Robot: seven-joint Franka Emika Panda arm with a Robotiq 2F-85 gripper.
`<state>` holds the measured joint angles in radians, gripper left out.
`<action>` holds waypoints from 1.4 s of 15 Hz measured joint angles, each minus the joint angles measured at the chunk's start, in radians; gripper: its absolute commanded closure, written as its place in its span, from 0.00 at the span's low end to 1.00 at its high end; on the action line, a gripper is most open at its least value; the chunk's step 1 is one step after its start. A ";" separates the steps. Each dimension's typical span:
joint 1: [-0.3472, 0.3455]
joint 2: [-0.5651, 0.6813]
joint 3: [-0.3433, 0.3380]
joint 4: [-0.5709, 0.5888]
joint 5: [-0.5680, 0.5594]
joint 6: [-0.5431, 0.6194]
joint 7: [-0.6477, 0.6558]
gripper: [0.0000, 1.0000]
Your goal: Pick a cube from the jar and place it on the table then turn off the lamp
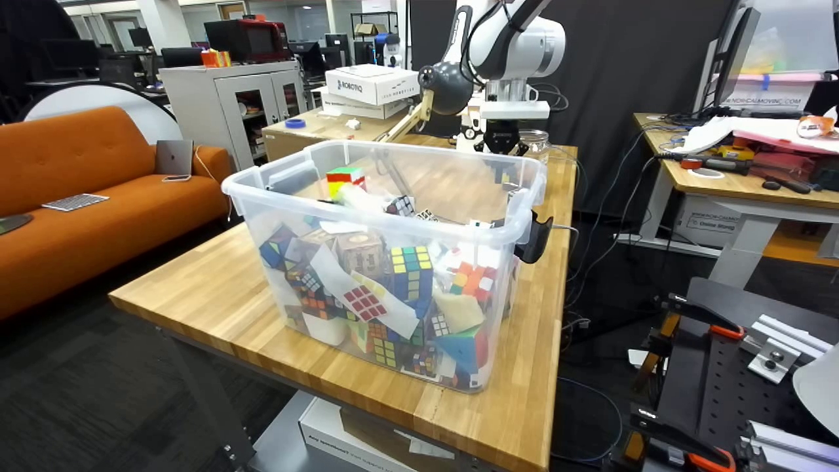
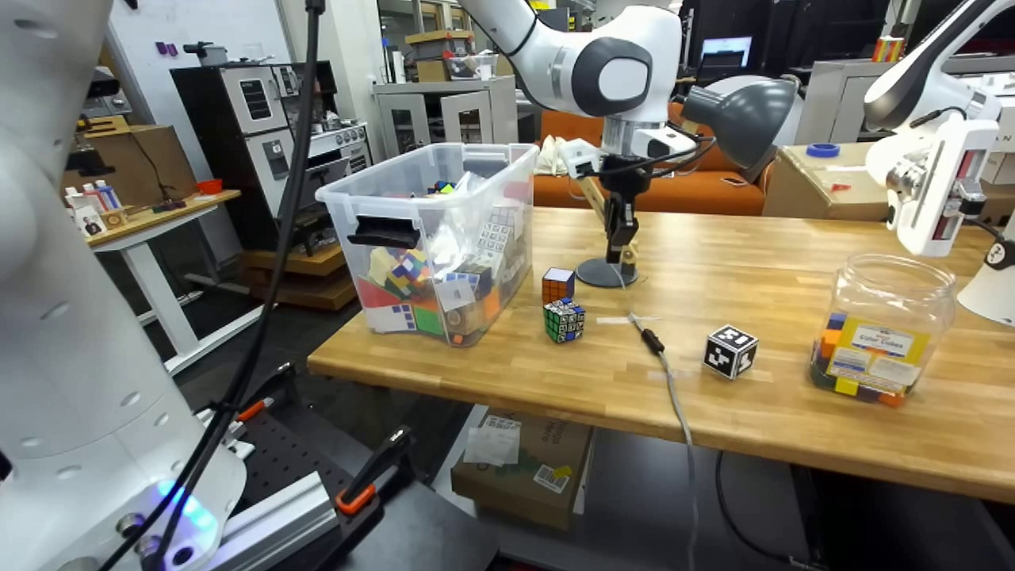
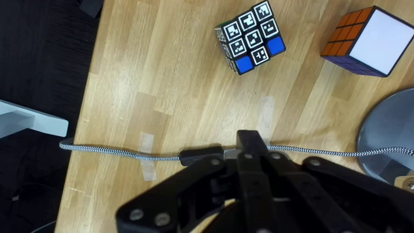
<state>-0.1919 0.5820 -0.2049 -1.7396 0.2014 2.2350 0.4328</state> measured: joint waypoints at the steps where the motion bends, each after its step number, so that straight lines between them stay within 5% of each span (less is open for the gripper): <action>1: 0.002 0.001 0.000 0.000 -0.001 0.001 0.000 1.00; 15: -0.062 0.219 0.001 0.289 0.005 -0.092 0.013 0.99; 21: -0.066 0.235 0.002 0.319 0.006 -0.114 0.018 1.00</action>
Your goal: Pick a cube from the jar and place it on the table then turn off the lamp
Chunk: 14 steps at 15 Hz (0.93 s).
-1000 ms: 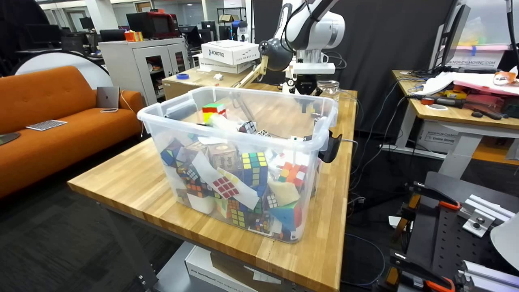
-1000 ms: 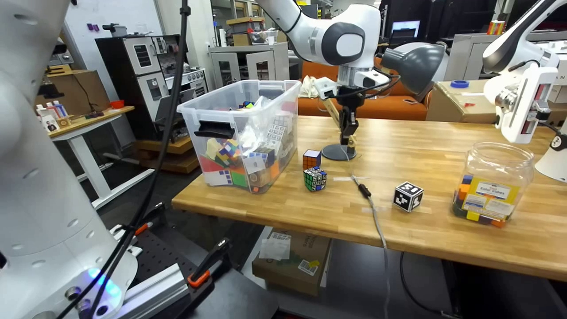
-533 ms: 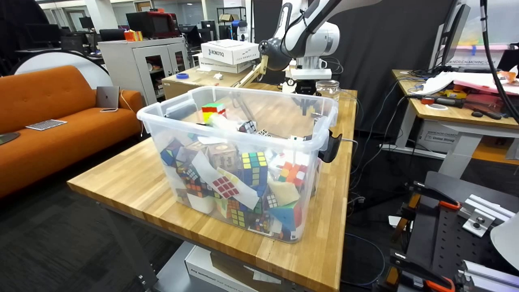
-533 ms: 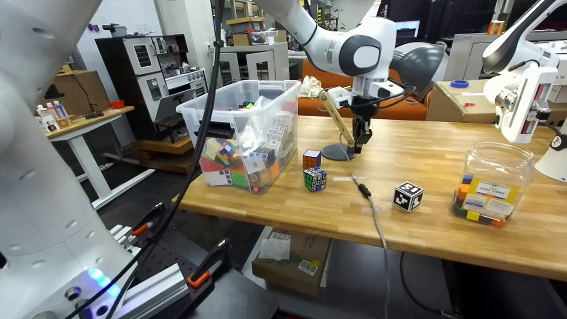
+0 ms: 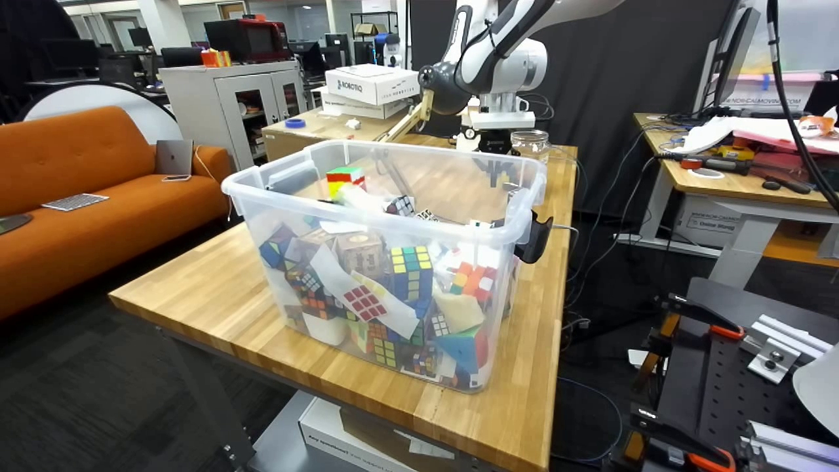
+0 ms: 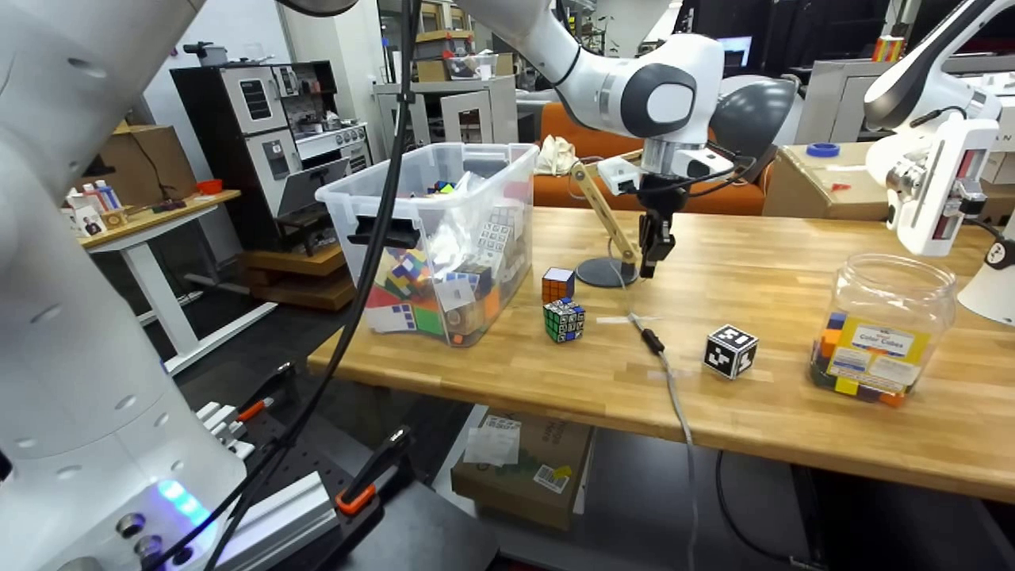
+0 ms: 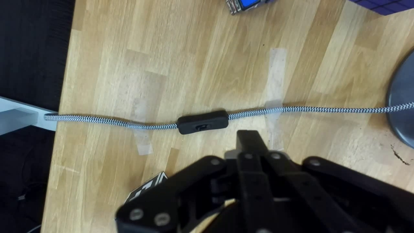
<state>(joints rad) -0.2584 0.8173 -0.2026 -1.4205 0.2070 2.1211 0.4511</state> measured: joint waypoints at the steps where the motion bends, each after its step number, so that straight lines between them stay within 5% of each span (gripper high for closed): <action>1: 0.000 0.001 0.000 0.000 0.000 0.001 0.000 1.00; 14: -0.020 0.140 -0.022 0.101 -0.003 0.001 -0.004 1.00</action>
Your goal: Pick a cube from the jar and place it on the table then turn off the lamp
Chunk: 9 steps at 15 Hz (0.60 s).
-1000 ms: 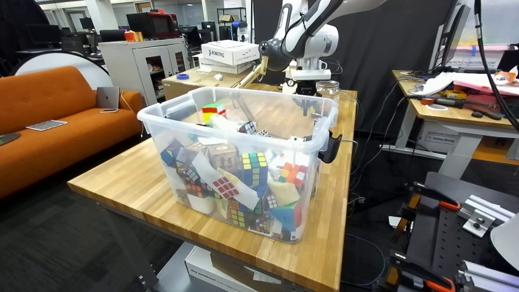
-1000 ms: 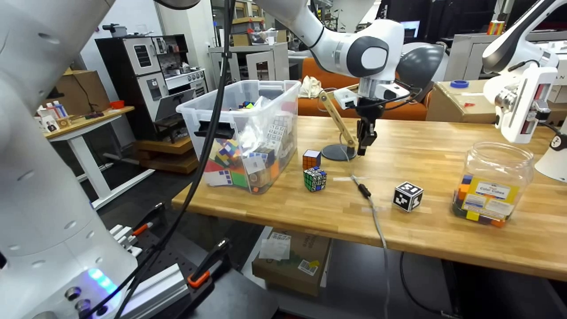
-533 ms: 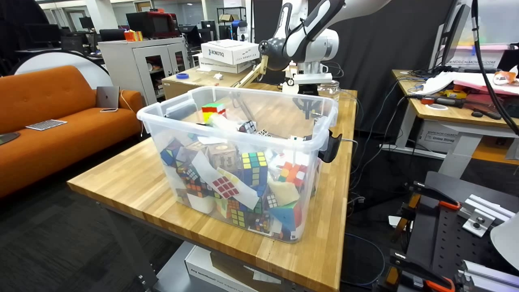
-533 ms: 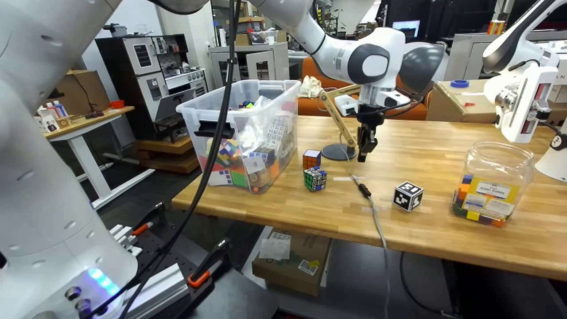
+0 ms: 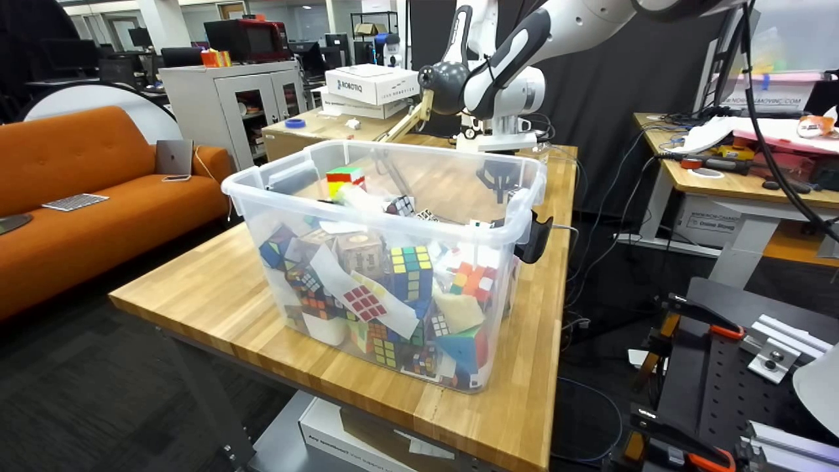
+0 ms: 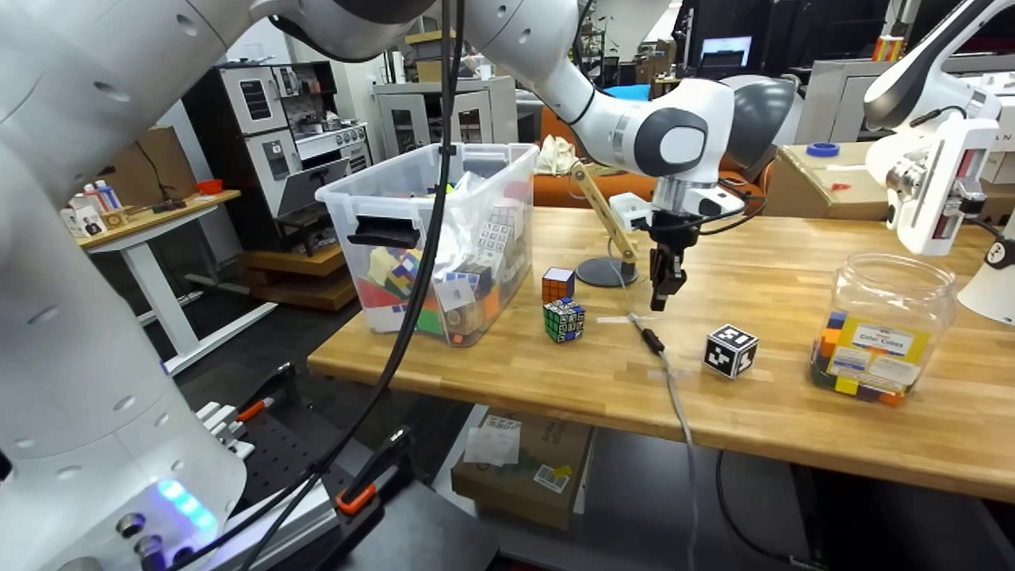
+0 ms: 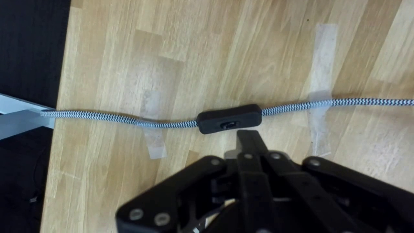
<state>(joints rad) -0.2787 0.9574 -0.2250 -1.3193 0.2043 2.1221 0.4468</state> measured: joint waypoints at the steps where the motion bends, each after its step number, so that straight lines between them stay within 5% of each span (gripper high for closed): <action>1: -0.002 0.011 -0.001 0.019 0.000 -0.001 0.001 1.00; 9: -0.026 0.094 -0.001 0.121 0.000 -0.037 0.003 1.00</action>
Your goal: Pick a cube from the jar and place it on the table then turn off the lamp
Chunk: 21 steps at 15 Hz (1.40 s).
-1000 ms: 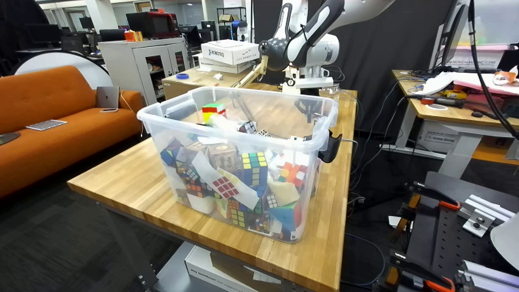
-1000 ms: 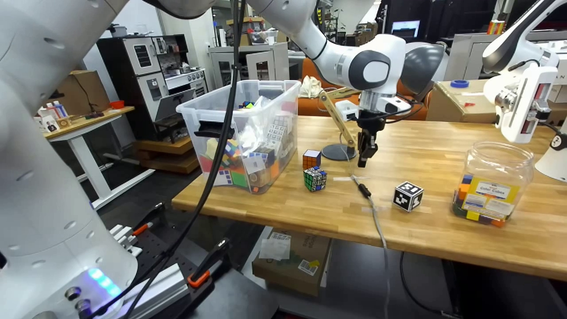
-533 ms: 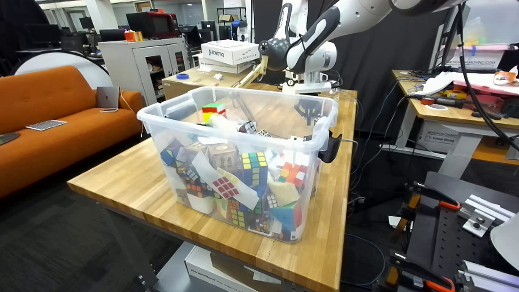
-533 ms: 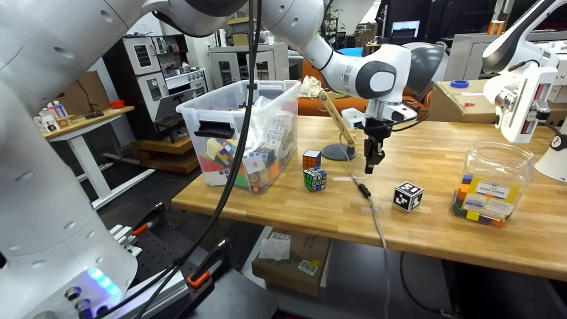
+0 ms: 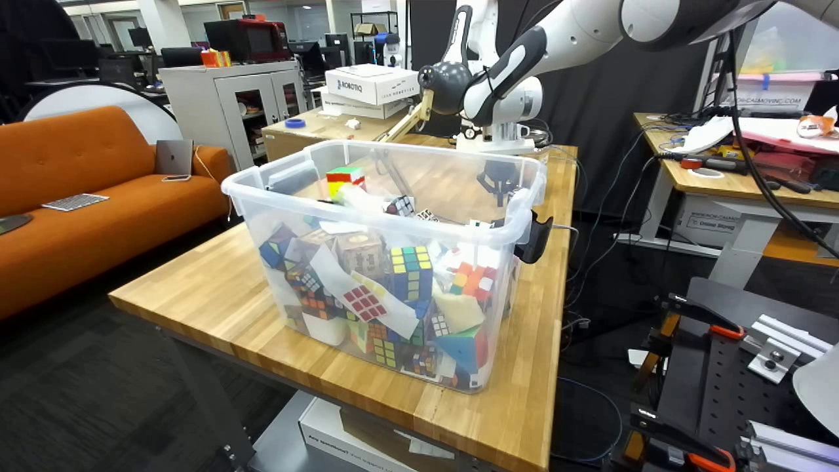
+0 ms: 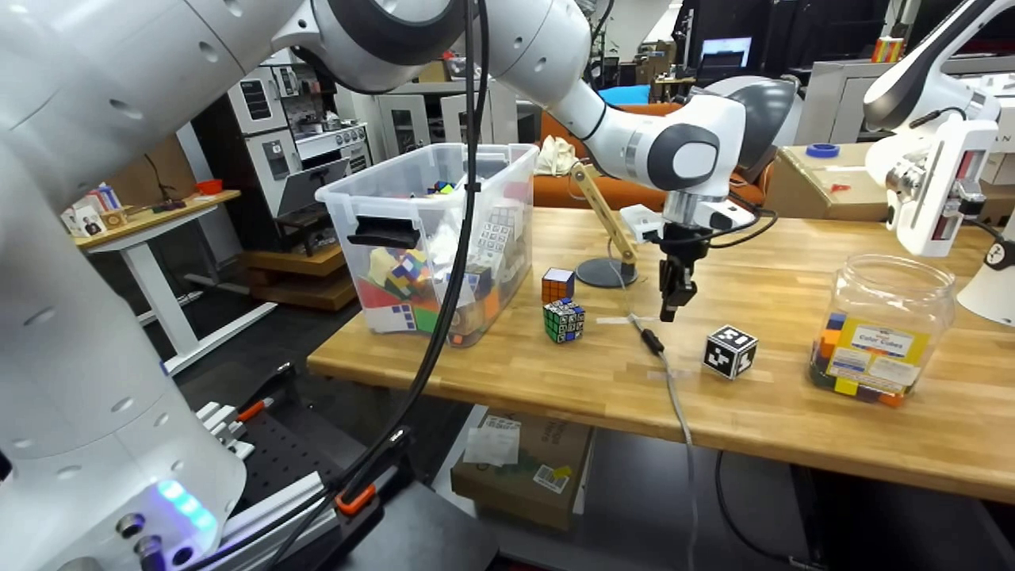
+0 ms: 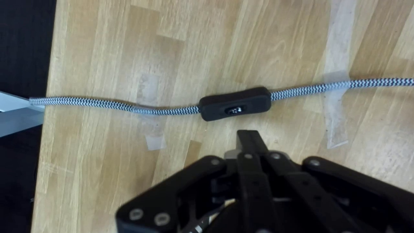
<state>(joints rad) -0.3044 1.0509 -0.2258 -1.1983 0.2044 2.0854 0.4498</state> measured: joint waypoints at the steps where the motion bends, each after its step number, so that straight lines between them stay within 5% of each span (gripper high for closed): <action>1: -0.001 0.009 0.000 0.010 0.000 -0.008 0.001 1.00; 21: -0.018 0.087 0.002 0.094 0.000 -0.071 0.002 1.00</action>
<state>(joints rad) -0.3221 1.1379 -0.2239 -1.1043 0.2045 2.0142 0.4521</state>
